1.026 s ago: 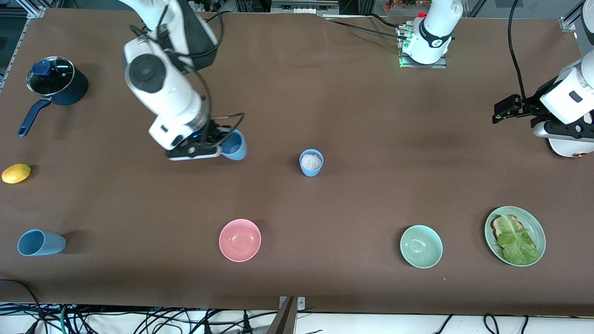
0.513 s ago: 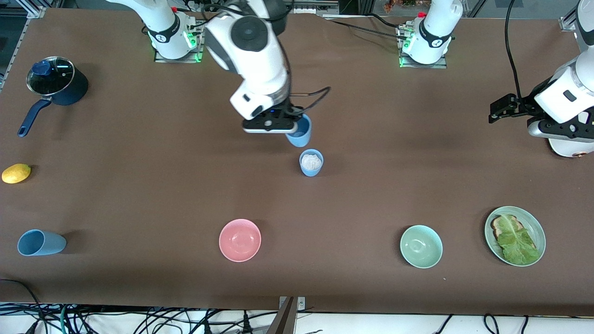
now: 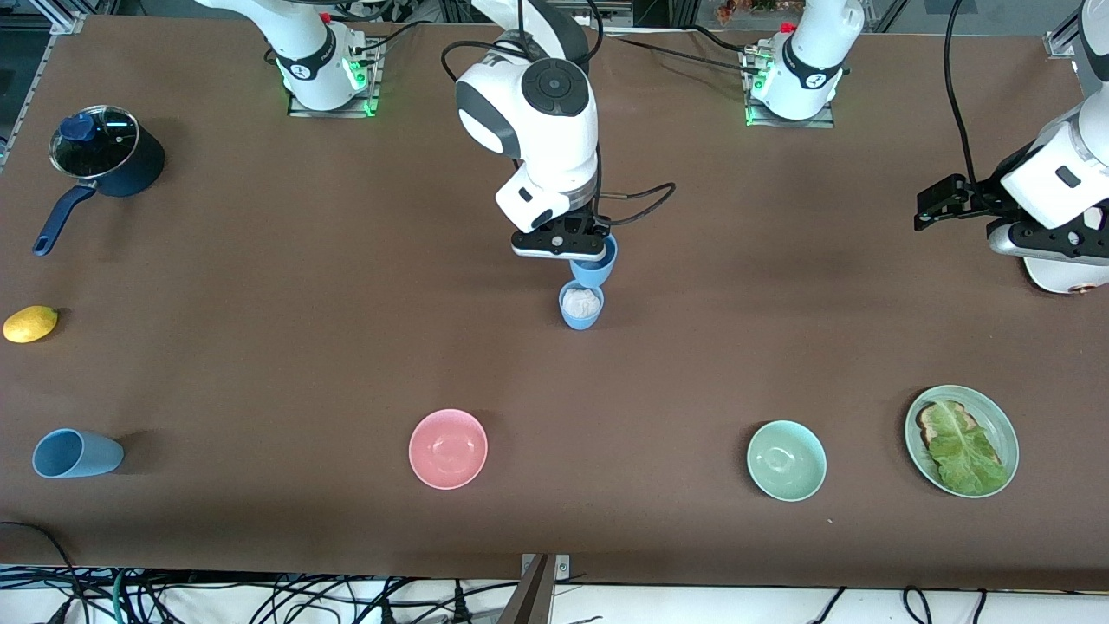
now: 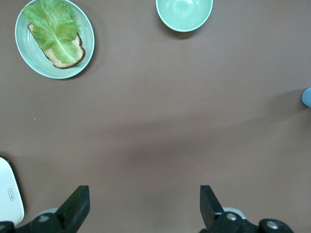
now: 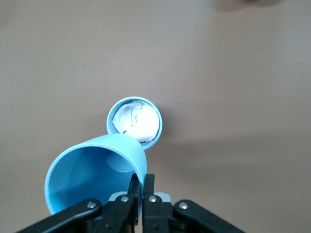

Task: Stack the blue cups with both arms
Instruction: 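Carry the empty cup over the tissue cup and lower it in, then press the cup down into the tissue cup and open the right gripper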

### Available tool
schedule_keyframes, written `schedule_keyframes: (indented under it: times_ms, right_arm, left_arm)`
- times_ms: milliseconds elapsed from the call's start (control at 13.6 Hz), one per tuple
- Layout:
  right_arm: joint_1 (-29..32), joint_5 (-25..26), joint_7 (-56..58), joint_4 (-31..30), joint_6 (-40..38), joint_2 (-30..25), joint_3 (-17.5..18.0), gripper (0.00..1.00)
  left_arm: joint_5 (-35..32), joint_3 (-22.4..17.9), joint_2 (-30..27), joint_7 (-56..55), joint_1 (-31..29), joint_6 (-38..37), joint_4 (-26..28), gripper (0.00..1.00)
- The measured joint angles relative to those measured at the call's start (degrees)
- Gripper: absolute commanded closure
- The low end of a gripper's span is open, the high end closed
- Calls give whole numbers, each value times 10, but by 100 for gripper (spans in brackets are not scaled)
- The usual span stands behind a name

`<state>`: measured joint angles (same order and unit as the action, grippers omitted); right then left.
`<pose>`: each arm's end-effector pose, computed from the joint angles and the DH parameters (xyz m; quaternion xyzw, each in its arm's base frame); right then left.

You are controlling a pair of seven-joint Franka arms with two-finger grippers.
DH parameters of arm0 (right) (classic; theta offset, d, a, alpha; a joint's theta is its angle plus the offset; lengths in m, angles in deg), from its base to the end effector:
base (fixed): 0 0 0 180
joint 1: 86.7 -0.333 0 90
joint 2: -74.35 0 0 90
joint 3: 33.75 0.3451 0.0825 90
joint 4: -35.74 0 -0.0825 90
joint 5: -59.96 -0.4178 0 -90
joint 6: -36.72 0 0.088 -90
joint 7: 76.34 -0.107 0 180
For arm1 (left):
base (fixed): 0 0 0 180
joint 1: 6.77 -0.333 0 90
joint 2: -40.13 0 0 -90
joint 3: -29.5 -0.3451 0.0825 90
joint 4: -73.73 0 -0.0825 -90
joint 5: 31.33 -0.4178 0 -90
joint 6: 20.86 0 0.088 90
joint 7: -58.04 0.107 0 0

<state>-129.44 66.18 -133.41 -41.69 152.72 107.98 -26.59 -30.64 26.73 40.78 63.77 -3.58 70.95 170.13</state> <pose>0.5206 0.5757 0.4050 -0.9974 0.0528 -0.0397 0.0271 0.5890 -0.0057 0.5932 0.9975 -0.0531 -0.0454 0.0078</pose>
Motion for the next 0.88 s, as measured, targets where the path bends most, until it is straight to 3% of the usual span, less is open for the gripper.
schedule_keyframes:
  times_ms: [293,879]
  right_arm:
    - [0,25,0,2,0,1,-1,100]
    - [1,26,0,3,13,18,-5,100]
  left_arm:
    - [0,0,1,0,0,-1,-1,0]
    - [0,0,4,0,0,-2,-2,0]
